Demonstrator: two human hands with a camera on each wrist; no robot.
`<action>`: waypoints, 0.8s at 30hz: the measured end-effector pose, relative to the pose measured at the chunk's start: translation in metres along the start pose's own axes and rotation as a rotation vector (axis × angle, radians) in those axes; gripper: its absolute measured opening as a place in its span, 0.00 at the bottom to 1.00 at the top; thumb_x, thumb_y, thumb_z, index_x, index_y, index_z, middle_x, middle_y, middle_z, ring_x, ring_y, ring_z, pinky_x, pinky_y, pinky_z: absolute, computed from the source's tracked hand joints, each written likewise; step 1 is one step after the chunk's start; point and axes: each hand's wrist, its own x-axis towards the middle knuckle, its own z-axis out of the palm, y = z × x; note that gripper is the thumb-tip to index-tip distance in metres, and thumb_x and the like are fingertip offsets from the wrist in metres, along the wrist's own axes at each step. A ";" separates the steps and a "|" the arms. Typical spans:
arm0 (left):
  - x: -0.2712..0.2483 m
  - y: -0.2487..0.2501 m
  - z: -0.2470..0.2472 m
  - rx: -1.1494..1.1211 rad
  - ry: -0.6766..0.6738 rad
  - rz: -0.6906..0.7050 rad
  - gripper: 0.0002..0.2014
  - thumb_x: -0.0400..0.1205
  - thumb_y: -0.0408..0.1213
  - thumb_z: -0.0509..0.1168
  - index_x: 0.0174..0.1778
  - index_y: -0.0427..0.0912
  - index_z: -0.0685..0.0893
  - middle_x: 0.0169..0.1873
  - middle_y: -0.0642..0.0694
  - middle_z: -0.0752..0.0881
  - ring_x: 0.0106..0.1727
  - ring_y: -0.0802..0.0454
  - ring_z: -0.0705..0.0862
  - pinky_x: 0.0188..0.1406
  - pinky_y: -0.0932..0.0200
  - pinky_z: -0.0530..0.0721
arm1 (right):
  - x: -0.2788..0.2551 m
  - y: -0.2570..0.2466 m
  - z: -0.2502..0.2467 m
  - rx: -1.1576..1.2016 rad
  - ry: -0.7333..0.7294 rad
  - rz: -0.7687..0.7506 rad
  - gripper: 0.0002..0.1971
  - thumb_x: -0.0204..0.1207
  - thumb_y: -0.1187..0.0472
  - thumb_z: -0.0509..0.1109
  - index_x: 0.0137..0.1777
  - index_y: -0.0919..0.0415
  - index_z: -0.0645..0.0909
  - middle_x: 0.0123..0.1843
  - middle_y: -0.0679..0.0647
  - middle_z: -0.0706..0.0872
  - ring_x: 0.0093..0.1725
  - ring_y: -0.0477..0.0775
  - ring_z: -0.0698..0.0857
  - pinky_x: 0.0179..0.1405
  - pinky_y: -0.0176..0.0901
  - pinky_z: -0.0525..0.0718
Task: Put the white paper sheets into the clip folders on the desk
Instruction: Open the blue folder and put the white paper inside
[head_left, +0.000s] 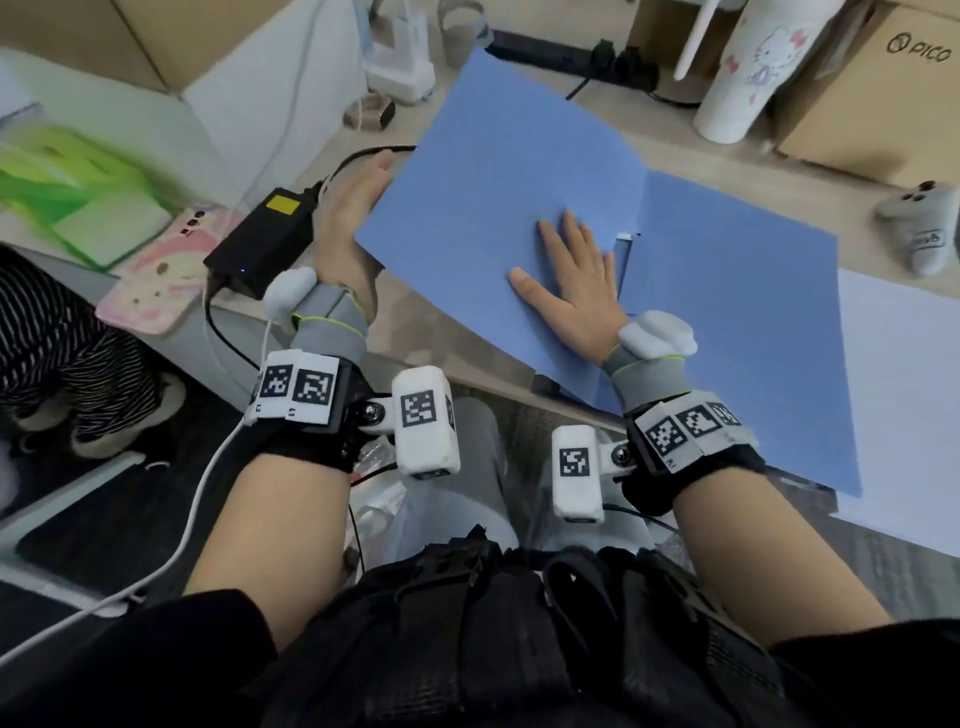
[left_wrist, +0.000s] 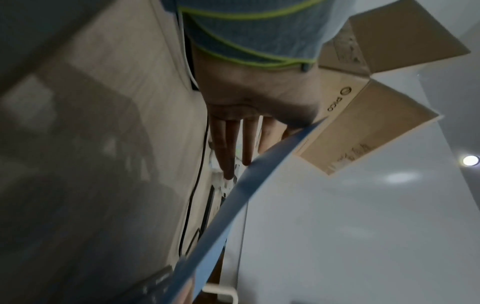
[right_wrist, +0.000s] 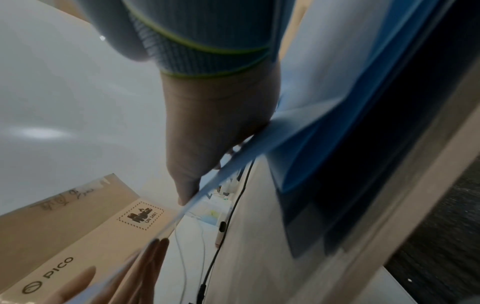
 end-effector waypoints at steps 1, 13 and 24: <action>0.003 0.001 -0.005 0.053 -0.001 0.014 0.09 0.82 0.34 0.63 0.55 0.43 0.85 0.42 0.57 0.91 0.52 0.56 0.88 0.51 0.59 0.86 | 0.000 0.000 0.002 -0.019 -0.006 0.006 0.34 0.82 0.40 0.55 0.84 0.51 0.48 0.86 0.51 0.40 0.85 0.51 0.39 0.83 0.57 0.35; 0.013 -0.003 -0.009 0.721 -0.131 0.182 0.14 0.81 0.34 0.63 0.63 0.38 0.83 0.56 0.47 0.86 0.53 0.59 0.83 0.60 0.66 0.79 | -0.003 0.006 -0.001 -0.080 -0.022 -0.015 0.36 0.82 0.42 0.58 0.84 0.55 0.50 0.86 0.53 0.43 0.85 0.52 0.41 0.83 0.55 0.35; 0.018 -0.011 0.022 1.369 -0.323 0.269 0.35 0.70 0.62 0.58 0.71 0.47 0.77 0.72 0.44 0.76 0.78 0.43 0.69 0.80 0.39 0.60 | -0.007 0.021 -0.030 0.204 0.406 0.057 0.17 0.76 0.55 0.66 0.61 0.61 0.84 0.63 0.54 0.86 0.63 0.54 0.83 0.59 0.31 0.73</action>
